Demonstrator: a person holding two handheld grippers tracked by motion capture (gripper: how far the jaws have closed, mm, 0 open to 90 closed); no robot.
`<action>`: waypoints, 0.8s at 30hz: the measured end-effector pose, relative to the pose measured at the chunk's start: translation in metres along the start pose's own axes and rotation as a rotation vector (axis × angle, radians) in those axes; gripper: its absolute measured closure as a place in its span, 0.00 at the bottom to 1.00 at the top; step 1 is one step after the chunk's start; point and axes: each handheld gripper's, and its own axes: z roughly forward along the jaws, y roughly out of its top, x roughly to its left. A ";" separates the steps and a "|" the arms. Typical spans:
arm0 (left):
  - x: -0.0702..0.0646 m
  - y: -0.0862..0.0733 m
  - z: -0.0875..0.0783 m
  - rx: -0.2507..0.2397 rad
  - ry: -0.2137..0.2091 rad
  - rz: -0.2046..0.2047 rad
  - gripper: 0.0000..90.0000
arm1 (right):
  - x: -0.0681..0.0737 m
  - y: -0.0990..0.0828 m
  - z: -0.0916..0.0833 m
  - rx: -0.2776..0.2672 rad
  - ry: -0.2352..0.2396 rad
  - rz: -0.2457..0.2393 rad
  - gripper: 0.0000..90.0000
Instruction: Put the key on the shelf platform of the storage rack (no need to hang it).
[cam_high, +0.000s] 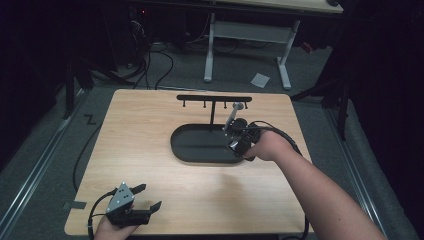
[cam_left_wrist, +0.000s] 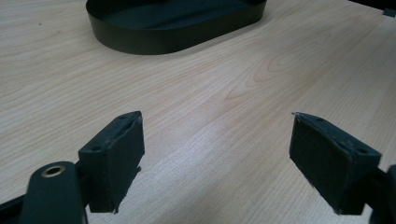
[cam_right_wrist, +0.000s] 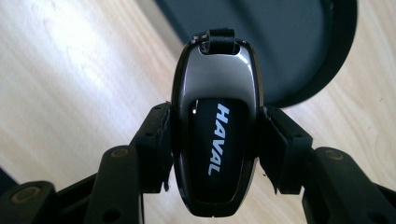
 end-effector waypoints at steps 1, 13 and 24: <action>0.000 0.000 -0.001 0.000 -0.002 0.000 0.21 | -0.001 0.003 0.001 -0.002 -0.001 0.000 0.54; 0.001 0.000 -0.001 -0.004 0.002 -0.001 0.21 | -0.006 0.047 0.024 -0.002 -0.008 -0.009 0.54; 0.001 -0.001 -0.001 -0.001 0.000 0.002 0.21 | 0.002 0.082 0.047 -0.030 -0.006 -0.050 0.54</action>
